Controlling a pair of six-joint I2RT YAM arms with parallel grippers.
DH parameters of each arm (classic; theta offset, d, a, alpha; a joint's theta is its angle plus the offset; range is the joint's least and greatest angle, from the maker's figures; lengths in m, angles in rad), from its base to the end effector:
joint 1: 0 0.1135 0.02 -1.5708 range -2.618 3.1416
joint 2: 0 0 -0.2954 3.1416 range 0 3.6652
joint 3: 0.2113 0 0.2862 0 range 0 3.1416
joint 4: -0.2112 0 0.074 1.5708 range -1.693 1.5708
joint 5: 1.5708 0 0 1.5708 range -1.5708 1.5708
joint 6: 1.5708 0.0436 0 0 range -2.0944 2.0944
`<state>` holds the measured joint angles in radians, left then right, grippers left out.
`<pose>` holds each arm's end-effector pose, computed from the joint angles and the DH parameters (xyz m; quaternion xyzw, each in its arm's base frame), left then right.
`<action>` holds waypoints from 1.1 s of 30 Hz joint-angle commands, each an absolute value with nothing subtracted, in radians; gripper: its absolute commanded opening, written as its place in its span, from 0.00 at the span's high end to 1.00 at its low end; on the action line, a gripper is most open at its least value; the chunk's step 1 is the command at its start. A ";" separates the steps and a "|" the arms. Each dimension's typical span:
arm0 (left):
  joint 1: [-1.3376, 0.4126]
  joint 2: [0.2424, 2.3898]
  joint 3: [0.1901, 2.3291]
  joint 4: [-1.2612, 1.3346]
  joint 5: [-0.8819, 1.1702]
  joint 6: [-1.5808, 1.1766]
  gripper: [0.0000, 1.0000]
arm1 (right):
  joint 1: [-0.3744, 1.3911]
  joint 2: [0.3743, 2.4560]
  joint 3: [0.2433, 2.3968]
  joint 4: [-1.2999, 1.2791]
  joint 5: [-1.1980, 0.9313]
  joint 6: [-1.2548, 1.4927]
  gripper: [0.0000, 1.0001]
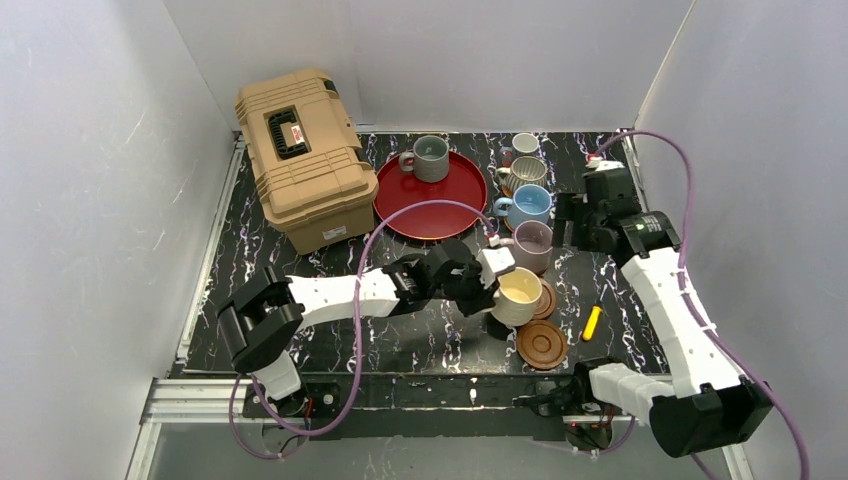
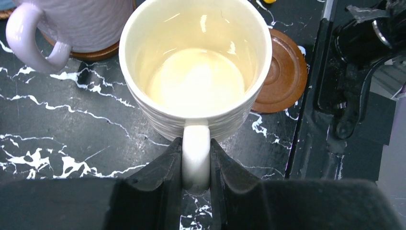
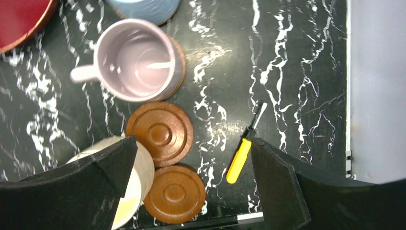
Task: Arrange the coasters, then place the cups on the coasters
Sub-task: Place the cup on the coaster.
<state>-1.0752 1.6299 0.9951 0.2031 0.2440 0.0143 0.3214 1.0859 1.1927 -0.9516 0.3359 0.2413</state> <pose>0.1829 -0.3604 0.2421 0.4893 0.6809 -0.3592 0.4099 0.2233 0.0592 0.3782 0.0224 0.9233 -0.0529 0.3798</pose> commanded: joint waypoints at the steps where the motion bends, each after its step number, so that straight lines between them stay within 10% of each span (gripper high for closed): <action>1: -1.087 1.631 1.086 0.342 0.265 0.025 1.00 | 0.123 1.083 1.167 -0.814 0.180 0.238 0.02; 33: -1.086 1.812 1.199 0.391 0.337 0.126 1.00 | -0.062 1.006 1.142 -0.741 -0.041 0.235 0.00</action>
<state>-1.0885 1.8233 1.1370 0.2844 0.2989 0.1066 -0.0589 1.0286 1.1328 -0.7738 -0.0120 0.2363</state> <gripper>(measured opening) 0.194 0.997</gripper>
